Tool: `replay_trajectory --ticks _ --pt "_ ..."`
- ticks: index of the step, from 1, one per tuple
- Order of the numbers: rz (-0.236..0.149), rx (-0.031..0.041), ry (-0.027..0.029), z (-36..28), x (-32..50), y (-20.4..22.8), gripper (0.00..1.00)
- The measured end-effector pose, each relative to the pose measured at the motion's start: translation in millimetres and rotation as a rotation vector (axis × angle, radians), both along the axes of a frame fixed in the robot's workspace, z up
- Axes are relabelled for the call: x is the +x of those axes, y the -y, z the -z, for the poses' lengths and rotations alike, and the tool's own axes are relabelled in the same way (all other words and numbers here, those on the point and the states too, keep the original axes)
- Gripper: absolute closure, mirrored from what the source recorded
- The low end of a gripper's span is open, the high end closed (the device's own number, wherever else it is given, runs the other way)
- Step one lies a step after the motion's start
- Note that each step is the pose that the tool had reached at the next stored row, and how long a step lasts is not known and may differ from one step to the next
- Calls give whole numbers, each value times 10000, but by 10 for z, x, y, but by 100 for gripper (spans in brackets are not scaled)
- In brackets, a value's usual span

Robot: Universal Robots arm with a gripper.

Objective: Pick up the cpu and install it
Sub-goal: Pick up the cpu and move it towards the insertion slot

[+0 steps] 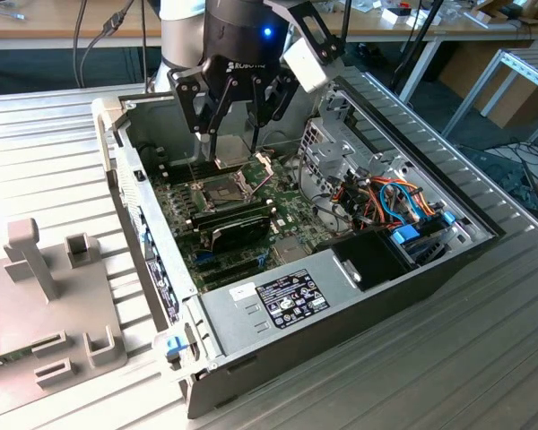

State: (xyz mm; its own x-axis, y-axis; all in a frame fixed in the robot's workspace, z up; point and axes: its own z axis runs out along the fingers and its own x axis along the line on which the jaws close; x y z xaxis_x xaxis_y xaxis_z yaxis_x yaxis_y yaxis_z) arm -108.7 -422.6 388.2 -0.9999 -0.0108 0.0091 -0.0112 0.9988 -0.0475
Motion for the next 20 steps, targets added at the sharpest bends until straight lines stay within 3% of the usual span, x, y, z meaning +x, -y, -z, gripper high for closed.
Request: replay_trajectory --ticks 5,12,17,20 --pt "0 -3 -2 30 55 -15 45" --pt "0 -2 -16 118 244 -46 45" --pt "0 -3 -35 185 384 -131 45" --pt "-1 -2 -56 257 479 -200 45"
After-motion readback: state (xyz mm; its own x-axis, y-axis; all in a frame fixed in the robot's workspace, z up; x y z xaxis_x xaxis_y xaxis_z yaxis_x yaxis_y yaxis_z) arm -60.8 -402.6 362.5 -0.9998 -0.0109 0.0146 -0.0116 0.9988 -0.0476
